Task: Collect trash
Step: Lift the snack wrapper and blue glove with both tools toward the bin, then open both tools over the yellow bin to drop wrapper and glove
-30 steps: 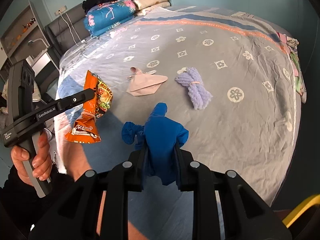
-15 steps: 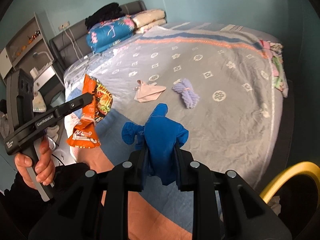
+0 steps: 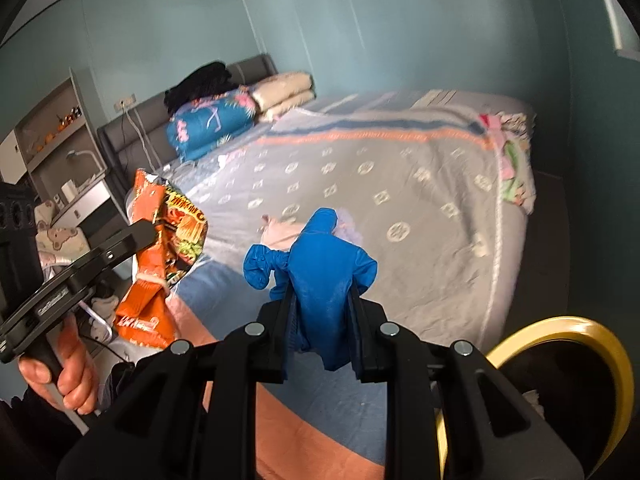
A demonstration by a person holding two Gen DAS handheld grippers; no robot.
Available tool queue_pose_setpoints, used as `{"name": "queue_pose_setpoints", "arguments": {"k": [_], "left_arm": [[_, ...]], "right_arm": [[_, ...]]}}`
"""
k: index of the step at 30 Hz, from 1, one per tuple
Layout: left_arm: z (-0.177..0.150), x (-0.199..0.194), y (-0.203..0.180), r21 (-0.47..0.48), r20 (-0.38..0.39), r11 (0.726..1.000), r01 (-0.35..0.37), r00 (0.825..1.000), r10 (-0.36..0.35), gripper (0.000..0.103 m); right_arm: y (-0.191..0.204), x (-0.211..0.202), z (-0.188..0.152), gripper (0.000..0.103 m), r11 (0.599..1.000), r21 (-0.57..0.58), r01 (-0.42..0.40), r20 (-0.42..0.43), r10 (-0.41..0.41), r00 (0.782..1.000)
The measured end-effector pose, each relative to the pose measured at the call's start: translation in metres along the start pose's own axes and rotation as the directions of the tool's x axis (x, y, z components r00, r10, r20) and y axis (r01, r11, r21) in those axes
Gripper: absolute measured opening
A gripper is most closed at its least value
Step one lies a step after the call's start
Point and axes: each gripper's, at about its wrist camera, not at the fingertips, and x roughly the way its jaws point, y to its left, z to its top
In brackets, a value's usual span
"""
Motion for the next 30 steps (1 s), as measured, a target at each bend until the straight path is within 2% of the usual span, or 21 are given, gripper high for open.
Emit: {"name": "queue_pose_setpoints", "arguments": {"k": [10,20,24,30], "left_arm": [[0.013,-0.007,-0.061,0.098,0.017,0.995,0.029,0.999,-0.031,0.004],[0.018,0.002,-0.102,0.157,0.013,0.984,0.078,0.997,-0.081,0.004],[0.018,0.009,-0.121,0.186,0.004,0.978,0.096,0.995,-0.098,0.004],[0.014,0.024,-0.147,0.220,-0.026,0.966,0.136,0.991,-0.133,0.004]], "right_arm": [[-0.036,-0.056,0.002,0.021,0.997,0.060,0.049,0.103,-0.055,0.993],[-0.067,-0.104,-0.004,0.021,0.984,0.110,0.141,0.196,-0.161,0.967],[-0.078,-0.119,-0.008,0.021,0.967,0.138,0.213,0.200,-0.238,0.950],[-0.100,-0.134,-0.019,0.021,0.947,0.193,0.259,0.171,-0.292,0.941]]}}
